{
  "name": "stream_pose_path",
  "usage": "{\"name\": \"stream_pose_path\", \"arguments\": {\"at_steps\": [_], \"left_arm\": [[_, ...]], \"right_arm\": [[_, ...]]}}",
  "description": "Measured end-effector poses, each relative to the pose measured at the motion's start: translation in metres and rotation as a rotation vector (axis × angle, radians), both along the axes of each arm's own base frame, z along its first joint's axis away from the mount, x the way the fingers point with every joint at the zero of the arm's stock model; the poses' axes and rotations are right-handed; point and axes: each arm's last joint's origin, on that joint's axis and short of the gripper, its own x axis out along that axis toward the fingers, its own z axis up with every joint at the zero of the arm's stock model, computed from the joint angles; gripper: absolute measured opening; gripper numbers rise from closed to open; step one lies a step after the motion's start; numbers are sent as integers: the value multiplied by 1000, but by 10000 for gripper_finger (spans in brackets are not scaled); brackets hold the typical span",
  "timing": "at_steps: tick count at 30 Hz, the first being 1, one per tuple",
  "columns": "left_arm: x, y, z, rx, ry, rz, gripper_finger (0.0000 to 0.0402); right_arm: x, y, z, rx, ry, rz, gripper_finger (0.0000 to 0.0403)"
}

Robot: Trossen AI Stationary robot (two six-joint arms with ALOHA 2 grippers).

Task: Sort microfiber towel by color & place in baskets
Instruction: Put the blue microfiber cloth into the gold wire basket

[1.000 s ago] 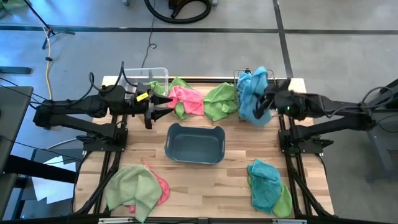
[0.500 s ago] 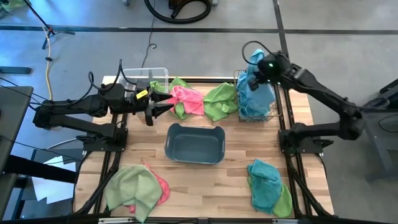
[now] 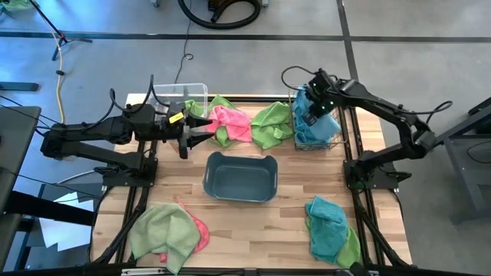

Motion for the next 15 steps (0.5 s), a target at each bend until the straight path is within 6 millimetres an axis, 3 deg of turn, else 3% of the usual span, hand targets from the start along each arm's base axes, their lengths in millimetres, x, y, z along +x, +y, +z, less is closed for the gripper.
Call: {"name": "stream_pose_path", "arguments": {"at_steps": [9,15], "left_arm": [[0,2,-1,143,37,35,227],[0,2,-1,167,44,39,227]], "right_arm": [[-4,4,-13,45,79,193,0],[-2,-8,-43,172,105,258,0]]}}
